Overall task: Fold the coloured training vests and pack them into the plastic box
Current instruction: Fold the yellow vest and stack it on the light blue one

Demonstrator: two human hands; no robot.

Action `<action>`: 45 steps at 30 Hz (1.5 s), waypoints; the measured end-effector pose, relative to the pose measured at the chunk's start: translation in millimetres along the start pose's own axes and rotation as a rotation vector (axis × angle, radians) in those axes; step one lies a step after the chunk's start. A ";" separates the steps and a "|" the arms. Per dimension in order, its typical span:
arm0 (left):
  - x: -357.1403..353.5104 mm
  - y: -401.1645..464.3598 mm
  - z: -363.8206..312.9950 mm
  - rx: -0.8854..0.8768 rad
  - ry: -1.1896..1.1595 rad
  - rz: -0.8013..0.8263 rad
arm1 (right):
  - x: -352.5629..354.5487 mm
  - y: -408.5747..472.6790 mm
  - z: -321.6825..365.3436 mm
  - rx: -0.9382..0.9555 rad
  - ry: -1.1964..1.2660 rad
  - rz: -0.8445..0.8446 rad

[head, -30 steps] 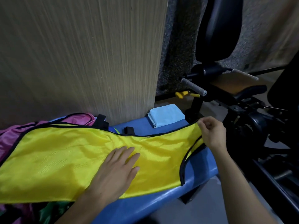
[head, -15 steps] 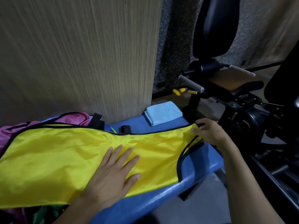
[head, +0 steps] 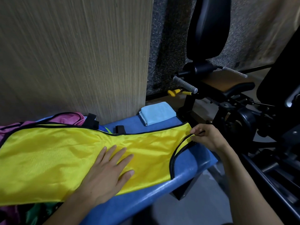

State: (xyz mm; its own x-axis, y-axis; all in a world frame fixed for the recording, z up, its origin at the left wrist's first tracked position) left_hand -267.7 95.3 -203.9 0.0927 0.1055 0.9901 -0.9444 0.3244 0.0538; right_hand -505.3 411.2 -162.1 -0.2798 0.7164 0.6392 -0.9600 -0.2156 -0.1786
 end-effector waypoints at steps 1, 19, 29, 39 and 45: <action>0.0 0.0 0.2 0.000 0.002 0.000 | 0.3 0.1 -0.6 -0.002 0.012 0.018; -1.3 -0.6 2.2 -0.007 0.008 0.016 | 9.3 -0.8 5.8 0.001 -0.008 0.139; -1.8 -0.5 2.6 0.001 0.014 0.015 | 5.9 -1.0 6.9 0.037 -0.150 0.015; -0.1 -1.0 0.9 0.021 0.032 0.040 | 6.3 -5.0 -3.0 -0.075 -0.287 -0.010; 10.7 6.1 -16.2 -0.004 -0.011 -0.011 | -4.7 -1.5 12.3 -0.183 -0.104 -0.074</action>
State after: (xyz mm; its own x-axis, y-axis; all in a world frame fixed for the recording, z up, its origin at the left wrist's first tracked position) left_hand -267.4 113.7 -195.1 0.0997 0.0911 0.9908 -0.9420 0.3294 0.0645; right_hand -502.3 400.0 -155.6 -0.2147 0.6515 0.7277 -0.9663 -0.0337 -0.2550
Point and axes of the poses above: each hand's wrist, its own y-axis towards the middle knuckle, its own x-axis out of the back of the hand, z = x × y, the point moved 2 cm from there along y, towards the middle knuckle, and after that the axes turned 14 degrees about -x, right-handed, at the moved point
